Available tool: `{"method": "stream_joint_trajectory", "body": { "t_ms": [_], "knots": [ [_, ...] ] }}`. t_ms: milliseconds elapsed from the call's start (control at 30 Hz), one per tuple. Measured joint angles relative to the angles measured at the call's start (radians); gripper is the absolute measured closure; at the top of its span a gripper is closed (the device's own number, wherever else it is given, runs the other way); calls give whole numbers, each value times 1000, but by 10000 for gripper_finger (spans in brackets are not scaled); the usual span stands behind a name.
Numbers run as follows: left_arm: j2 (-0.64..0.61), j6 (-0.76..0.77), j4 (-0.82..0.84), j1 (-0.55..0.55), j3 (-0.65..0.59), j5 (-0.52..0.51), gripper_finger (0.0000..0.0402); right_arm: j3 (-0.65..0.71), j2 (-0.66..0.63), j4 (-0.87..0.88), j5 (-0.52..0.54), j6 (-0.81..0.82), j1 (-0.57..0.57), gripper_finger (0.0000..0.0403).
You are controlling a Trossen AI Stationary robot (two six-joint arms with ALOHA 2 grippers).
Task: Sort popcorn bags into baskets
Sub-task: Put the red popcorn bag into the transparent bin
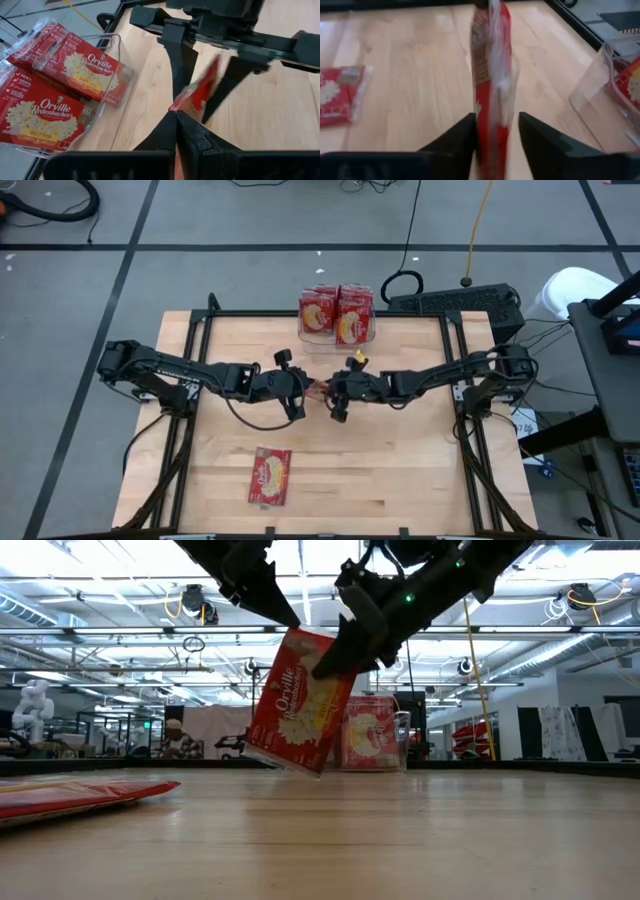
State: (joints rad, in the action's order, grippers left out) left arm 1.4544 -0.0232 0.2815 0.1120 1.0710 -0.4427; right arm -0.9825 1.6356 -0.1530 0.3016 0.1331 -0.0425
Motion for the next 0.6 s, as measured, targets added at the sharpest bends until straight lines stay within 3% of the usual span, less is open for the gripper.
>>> {"method": "stream_joint_trajectory", "body": {
  "t_ms": [267,467,600],
  "knots": [
    [0,43,-5,0,0,-24,377,0,-9,48,1,-45,2,387],
    [-39,107,35,22,1,-229,323,0,-65,147,7,-67,15,378],
    [-89,210,90,30,0,-262,292,38,-172,181,8,-84,32,388]
  ]
}}
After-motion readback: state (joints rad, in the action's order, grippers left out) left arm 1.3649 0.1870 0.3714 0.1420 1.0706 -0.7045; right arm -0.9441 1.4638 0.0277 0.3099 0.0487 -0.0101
